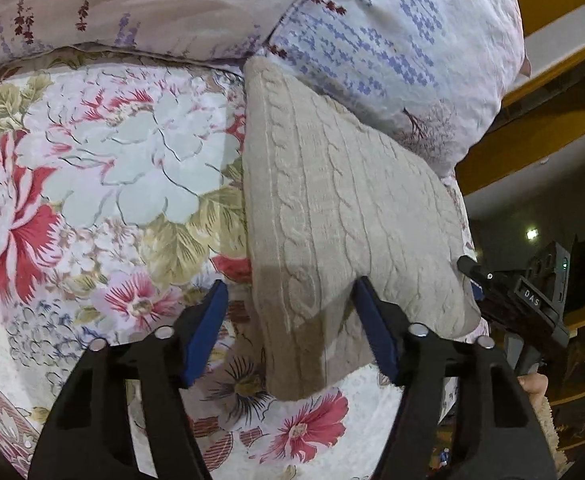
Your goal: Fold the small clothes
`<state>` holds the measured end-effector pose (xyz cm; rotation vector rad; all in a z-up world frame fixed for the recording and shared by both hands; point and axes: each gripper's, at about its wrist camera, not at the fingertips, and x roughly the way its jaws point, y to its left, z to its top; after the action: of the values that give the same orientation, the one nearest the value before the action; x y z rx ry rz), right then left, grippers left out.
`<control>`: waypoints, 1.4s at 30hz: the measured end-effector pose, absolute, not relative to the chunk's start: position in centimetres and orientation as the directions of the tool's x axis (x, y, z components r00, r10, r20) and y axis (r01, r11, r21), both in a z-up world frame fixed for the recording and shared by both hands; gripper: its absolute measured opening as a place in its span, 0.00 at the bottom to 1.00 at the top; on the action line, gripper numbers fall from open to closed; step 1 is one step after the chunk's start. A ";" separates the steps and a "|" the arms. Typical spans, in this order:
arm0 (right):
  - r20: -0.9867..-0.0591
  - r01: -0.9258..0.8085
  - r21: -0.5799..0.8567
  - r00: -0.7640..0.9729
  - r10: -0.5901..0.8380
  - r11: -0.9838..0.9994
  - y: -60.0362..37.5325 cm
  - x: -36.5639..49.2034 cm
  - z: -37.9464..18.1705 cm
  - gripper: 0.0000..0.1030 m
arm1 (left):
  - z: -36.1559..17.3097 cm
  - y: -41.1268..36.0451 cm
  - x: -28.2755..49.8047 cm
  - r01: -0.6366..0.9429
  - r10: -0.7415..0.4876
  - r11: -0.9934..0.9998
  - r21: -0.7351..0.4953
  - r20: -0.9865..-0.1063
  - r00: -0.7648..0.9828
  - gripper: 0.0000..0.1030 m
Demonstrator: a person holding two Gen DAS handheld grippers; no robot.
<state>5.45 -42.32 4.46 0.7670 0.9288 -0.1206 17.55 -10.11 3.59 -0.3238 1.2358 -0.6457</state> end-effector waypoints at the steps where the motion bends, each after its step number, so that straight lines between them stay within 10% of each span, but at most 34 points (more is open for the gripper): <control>1: -0.762 0.405 0.542 0.607 0.226 0.737 -42.0 5.4 4.2 0.30 | 3.4 -10.3 17.5 0.278 -0.623 0.775 -0.568 -0.762 0.176 0.52; 15: -0.766 0.437 0.502 0.626 0.149 0.746 -42.0 4.5 2.6 0.18 | 2.4 -10.0 15.5 0.317 -0.618 0.773 -0.550 -0.765 0.180 0.17; 21: -0.784 0.437 0.489 0.599 0.162 0.755 -42.2 5.0 3.2 0.41 | 2.7 -9.5 15.6 0.307 -0.639 0.759 -0.574 -0.748 0.183 0.17; 25: -0.733 0.420 0.537 0.662 0.158 0.731 -43.8 5.8 5.4 0.69 | 3.2 -8.3 16.6 0.253 -0.655 0.753 -0.608 -0.728 0.201 0.42; 33: -0.722 0.458 0.607 0.660 0.210 0.649 -46.3 11.5 4.6 0.69 | 3.4 -8.7 20.3 0.179 -0.625 0.781 -0.599 -0.747 0.226 0.68; 36: -0.746 0.490 0.601 0.628 0.223 0.631 -46.5 13.3 3.5 0.57 | 3.0 -9.2 21.1 0.168 -0.611 0.792 -0.587 -0.764 0.209 0.69; 38: -0.740 0.479 0.619 0.621 0.259 0.622 -46.2 14.0 2.8 0.22 | 2.9 -9.4 21.3 0.168 -0.613 0.790 -0.590 -0.762 0.206 0.69; 42: -0.683 0.402 0.620 0.699 0.212 0.674 -45.5 13.6 5.1 0.09 | 3.0 -9.7 21.2 0.174 -0.616 0.788 -0.591 -0.760 0.207 0.69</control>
<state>13.60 -45.48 5.09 0.8483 0.8135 -0.1215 21.24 -9.74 3.00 -0.4215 1.2501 -0.5729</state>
